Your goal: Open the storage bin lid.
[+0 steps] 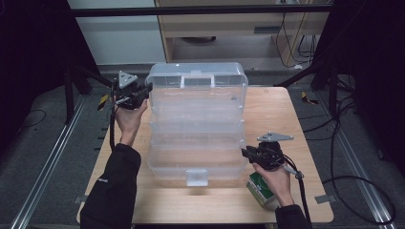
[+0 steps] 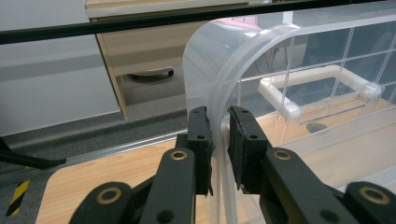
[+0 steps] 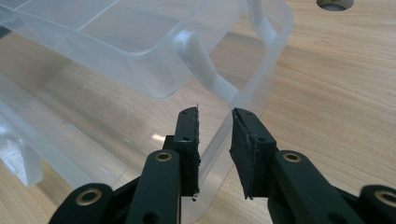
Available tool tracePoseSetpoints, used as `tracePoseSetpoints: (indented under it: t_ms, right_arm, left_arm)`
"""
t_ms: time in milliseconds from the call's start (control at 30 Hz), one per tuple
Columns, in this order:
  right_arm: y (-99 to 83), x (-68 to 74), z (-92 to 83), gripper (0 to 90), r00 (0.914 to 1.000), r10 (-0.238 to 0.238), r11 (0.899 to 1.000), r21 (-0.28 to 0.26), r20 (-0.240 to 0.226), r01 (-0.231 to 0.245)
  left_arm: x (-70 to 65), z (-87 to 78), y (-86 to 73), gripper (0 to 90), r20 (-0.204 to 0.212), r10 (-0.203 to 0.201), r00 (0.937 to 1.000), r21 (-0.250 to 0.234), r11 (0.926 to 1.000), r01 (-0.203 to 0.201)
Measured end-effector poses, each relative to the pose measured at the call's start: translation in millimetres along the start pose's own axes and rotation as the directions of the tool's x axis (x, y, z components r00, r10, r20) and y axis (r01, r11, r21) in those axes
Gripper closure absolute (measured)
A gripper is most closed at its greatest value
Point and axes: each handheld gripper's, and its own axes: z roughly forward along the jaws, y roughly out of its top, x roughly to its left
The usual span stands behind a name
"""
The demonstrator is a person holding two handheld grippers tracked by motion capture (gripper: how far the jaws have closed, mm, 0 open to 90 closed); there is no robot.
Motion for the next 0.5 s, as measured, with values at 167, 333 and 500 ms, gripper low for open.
tracePoseSetpoints:
  t_ms: [167,333,500]
  right_arm:
    - [0.1,0.0,0.0,72.3,1.0000,0.003,1.000,0.003,-0.001,-0.003]
    - [0.1,0.3,-0.1,72.4,1.0000,0.005,1.000,0.003,0.001,-0.005]
    - [0.5,1.3,-0.1,72.7,1.0000,-0.001,1.000,0.008,0.010,0.001]
  left_arm:
    - [1.6,5.1,1.0,78.6,0.001,-0.004,1.0000,0.004,1.0000,0.004]
    - [3.4,9.9,2.6,78.6,0.003,-0.006,1.0000,0.012,0.9999,0.006]
    - [4.3,16.5,2.3,78.5,-0.001,-0.014,0.9999,0.007,0.9999,0.014]
